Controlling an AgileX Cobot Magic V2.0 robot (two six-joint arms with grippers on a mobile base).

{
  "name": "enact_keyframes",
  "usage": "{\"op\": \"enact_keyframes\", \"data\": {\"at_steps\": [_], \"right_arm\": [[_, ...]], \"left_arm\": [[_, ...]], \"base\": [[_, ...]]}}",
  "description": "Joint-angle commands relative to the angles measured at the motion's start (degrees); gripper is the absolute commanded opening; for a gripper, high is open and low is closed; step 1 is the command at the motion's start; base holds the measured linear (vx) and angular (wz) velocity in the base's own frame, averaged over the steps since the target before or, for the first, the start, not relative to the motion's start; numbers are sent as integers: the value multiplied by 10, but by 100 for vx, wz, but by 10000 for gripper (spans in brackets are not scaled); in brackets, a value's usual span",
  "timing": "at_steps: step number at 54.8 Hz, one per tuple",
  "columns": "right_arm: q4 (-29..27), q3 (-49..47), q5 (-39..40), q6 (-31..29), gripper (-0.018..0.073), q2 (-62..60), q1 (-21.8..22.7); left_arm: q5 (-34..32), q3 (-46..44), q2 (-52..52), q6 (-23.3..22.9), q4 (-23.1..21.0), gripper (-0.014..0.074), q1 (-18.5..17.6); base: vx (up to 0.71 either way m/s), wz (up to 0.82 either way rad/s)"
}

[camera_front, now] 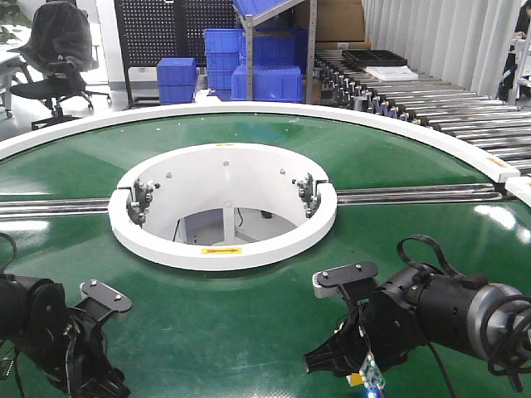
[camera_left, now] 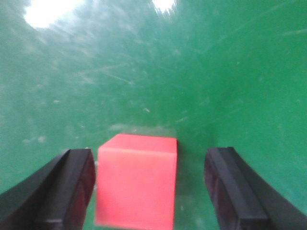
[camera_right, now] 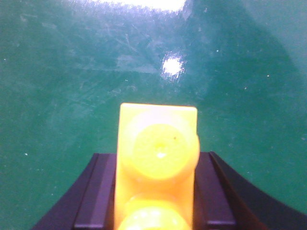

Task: Pick red and yellow blocks into blue bin
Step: 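Grasp the yellow brick with right gripper, red cube with left, then lift both held blocks off the green table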

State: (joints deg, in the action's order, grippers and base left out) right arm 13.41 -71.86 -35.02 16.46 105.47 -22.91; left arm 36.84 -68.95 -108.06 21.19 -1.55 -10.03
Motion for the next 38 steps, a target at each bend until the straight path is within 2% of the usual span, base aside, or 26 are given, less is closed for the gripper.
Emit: {"op": "enact_keyframes", "data": {"at_steps": [1,8,14,17,24,28,33,38], "right_arm": [[12,-14,19,-17,-11,-31,1],[12,-14,19,-18,-11,-31,1],[12,-14,19,-18,-11,-31,1],[12,-14,18,-18,-11,-31,1],[12,-14,15,-18,-11,-31,1],[13,-14,11,-18,-11,-34,1],[14,-14,6,-19,-11,-45,1],[14,-14,6,-24,-11,-69,1]], "left_arm": [[-27,-18,24,-3,-2,531,-1],[-28,-18,24,-3,-3,337,-1],[-27,-18,24,-3,-3,72,-1],[-26,-18,24,-3,-3,-11,-1],[-12,-18,32,-5,-7,-8,-1],[-11,-18,47,-21,-14,-7,-1],[-21,-18,84,-53,-34,-5,-1],[-44,-18,129,-58,-58,-3,-1]], "base": [[0,0],[0,0],[0,0],[0,0],[0,0],[0,0],[0,0],[0,0]]}}
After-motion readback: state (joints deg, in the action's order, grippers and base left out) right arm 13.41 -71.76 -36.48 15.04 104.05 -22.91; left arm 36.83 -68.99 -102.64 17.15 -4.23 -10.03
